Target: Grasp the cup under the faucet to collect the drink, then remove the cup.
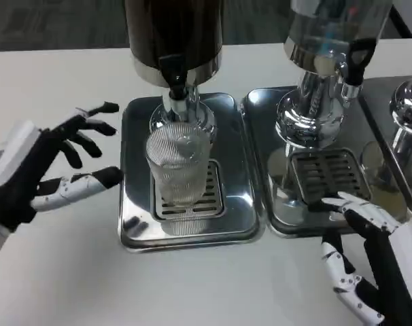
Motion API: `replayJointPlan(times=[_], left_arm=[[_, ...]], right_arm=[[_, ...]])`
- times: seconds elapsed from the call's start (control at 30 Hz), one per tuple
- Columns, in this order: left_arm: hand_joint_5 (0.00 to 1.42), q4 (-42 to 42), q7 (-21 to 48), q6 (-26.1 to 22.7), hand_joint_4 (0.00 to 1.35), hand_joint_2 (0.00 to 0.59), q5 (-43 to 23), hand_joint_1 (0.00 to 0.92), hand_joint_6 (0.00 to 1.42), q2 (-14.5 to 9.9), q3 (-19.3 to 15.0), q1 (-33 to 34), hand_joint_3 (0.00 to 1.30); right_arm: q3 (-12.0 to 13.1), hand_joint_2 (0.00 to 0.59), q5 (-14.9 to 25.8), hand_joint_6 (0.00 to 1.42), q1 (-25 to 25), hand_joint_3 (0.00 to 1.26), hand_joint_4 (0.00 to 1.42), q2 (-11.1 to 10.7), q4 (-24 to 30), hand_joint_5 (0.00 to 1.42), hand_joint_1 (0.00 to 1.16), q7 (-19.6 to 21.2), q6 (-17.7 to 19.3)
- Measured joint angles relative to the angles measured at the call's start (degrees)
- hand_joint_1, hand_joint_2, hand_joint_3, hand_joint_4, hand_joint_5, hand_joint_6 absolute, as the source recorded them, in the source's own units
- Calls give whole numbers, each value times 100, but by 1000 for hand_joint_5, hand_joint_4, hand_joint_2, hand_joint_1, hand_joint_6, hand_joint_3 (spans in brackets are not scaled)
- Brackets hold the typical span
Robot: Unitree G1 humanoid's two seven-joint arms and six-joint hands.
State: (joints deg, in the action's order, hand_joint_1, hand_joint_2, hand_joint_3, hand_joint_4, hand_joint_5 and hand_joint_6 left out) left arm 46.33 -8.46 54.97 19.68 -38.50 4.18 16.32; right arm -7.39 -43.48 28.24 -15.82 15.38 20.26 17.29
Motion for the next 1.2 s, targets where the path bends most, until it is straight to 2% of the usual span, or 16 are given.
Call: replayJointPlan(times=[0.2,0.33,0.4,0.5,0.6,0.63,0.7,0.77,0.97,1.07,1.2], left_arm=[[514,-88,520,37,377,41,-511,0,719,-121,-234,-44,342],[490,-87,1407,37,377,48,-1401,0,689,-121,-401,-31,379],[437,-87,1803,29,373,61,-1750,0,559,-117,-475,-15,395],[412,-88,2869,-131,361,67,-2674,0,498,-93,-592,105,400],[345,-93,4127,-639,322,62,-3655,0,430,9,-786,342,393],[337,-96,4668,-958,315,60,-4034,0,416,69,-859,466,392],[326,-99,5480,-1516,304,55,-4479,0,392,142,-1018,700,392],[323,-96,5970,-1883,304,46,-4672,0,387,155,-1131,909,391],[263,148,7109,-3061,247,34,-4863,0,321,165,-1317,1540,354],[236,318,7463,-3583,216,30,-4868,0,273,188,-1448,1763,326],[200,445,7752,-4050,167,28,-4868,0,224,261,-1558,2026,281]], right_arm=[[0,530,-10,404,-97,411,270,45,59,296,227,-14,-65],[0,530,-14,404,-91,411,271,94,67,298,227,-13,-107],[-2,530,-19,404,-88,413,271,128,67,298,227,-13,-113],[-16,530,-30,404,-82,416,273,174,67,299,227,-12,-116],[-41,530,-71,404,-84,418,279,197,67,311,227,-11,-117],[-49,530,-95,404,-86,419,280,202,67,312,227,-11,-118],[-65,530,-123,404,-90,419,281,209,66,313,227,-8,-118],[-69,530,-127,404,-93,419,282,221,66,313,227,1,-119],[-83,530,-146,365,-96,420,294,269,66,324,226,41,-126],[-90,530,-170,344,-94,431,307,310,65,325,226,73,-136],[-119,530,-225,342,-95,432,310,386,63,325,226,101,-152]])
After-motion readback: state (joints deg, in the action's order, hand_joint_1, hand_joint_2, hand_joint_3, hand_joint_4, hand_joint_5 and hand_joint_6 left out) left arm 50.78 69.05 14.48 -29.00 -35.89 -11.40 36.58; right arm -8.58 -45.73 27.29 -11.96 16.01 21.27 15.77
